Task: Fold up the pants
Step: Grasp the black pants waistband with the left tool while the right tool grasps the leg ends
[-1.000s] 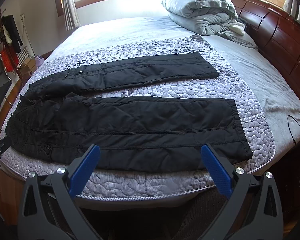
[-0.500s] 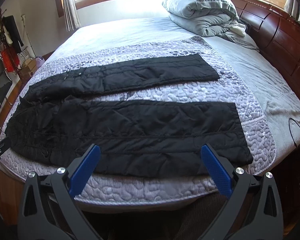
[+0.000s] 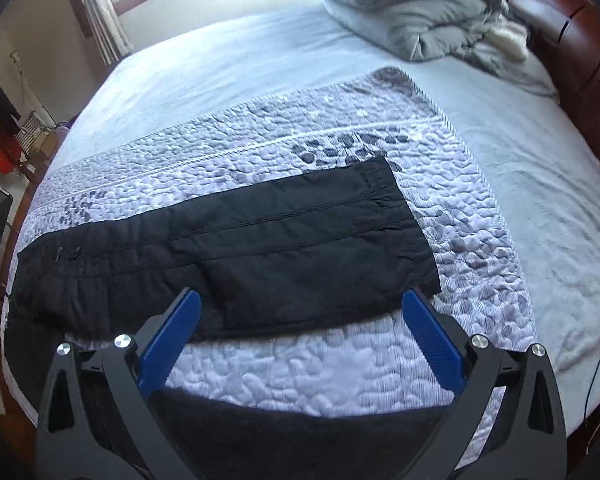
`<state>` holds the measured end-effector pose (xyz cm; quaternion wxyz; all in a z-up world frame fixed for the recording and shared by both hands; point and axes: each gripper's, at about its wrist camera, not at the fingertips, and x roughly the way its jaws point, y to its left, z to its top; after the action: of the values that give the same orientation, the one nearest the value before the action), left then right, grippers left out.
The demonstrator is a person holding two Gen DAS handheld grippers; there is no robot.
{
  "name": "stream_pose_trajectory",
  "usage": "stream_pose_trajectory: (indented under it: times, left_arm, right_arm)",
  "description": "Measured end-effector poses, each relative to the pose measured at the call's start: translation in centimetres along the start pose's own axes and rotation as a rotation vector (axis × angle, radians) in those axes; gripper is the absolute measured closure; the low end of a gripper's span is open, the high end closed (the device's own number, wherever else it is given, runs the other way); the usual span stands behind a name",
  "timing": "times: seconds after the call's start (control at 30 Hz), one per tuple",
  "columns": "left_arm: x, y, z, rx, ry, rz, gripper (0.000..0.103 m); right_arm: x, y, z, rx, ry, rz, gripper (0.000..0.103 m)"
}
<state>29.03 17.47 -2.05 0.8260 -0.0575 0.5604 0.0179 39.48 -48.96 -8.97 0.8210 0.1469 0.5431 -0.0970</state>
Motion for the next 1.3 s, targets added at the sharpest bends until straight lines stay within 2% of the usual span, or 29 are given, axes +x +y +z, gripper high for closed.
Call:
stream_pose_trajectory:
  times: [0.13, 0.3, 0.4, 0.53, 0.67, 0.77, 0.87, 0.97, 1.0, 1.03, 1.1, 1.13, 1.17, 1.2, 1.23, 1.27, 1.3]
  left_arm:
    - [5.8, 4.5, 5.1, -0.095, 0.123, -0.019, 0.004]
    - [10.0, 8.7, 8.9, -0.209, 0.157, -0.06, 0.004]
    - [12.9, 10.0, 10.6, -0.23, 0.21, -0.021, 0.004]
    - [16.3, 11.0, 11.7, -0.24, 0.272, 0.001, 0.004]
    - [19.8, 11.2, 11.4, -0.236, 0.345, 0.055, 0.004]
    - [21.0, 10.3, 11.2, -0.187, 0.339, 0.086, 0.003]
    - [21.1, 9.6, 11.3, -0.16, 0.333, 0.1, 0.005]
    - [20.4, 9.1, 11.3, -0.162, 0.34, 0.096, 0.018]
    - [20.2, 8.8, 11.3, -0.157, 0.344, 0.076, 0.034]
    - [19.8, 8.4, 11.5, -0.168, 0.351, 0.012, 0.058]
    - [19.0, 7.7, 11.8, -0.186, 0.35, -0.029, 0.076]
    - [18.8, 7.1, 11.9, -0.177, 0.356, -0.033, 0.081]
    - [18.7, 6.6, 12.0, -0.169, 0.359, -0.032, 0.088]
    - [18.6, 5.9, 12.0, -0.156, 0.361, -0.022, 0.089]
    - [18.7, 5.2, 12.1, -0.145, 0.359, -0.011, 0.091]
    - [18.5, 4.4, 12.2, -0.132, 0.355, 0.002, 0.091]
    - [18.5, 4.0, 12.2, -0.128, 0.351, 0.008, 0.092]
  right_arm:
    - [6.5, -3.4, 4.5, 0.032, 0.094, -0.01, 0.002]
    - [11.7, -6.6, 7.3, 0.093, 0.144, 0.091, 0.002]
    - [13.9, -7.2, 8.1, 0.107, 0.169, 0.084, 0.002]
    - [16.1, -7.9, 8.6, 0.111, 0.189, 0.066, 0.002]
    - [17.8, -7.2, 8.4, 0.068, 0.204, 0.044, 0.002]
    - [18.5, -5.7, 8.1, -0.035, 0.212, -0.019, 0.002]
    - [18.6, -5.0, 8.1, -0.09, 0.209, -0.033, 0.002]
    - [18.5, -5.6, 8.4, -0.047, 0.198, -0.006, 0.002]
    - [18.4, -5.6, 8.4, -0.04, 0.195, -0.003, 0.002]
    - [18.4, -5.6, 8.4, -0.04, 0.189, -0.007, 0.003]
    - [18.5, -5.2, 8.2, -0.07, 0.181, -0.03, 0.004]
    - [18.4, -4.9, 8.1, -0.089, 0.17, -0.04, 0.009]
    - [18.3, -4.6, 8.1, -0.103, 0.161, -0.047, 0.018]
    - [18.3, -4.4, 8.0, -0.109, 0.157, -0.052, 0.023]
    - [18.2, -4.3, 8.1, -0.11, 0.155, -0.055, 0.034]
    - [18.2, -4.3, 8.2, -0.105, 0.156, -0.062, 0.052]
    - [18.0, -4.4, 8.4, -0.096, 0.156, -0.062, 0.059]
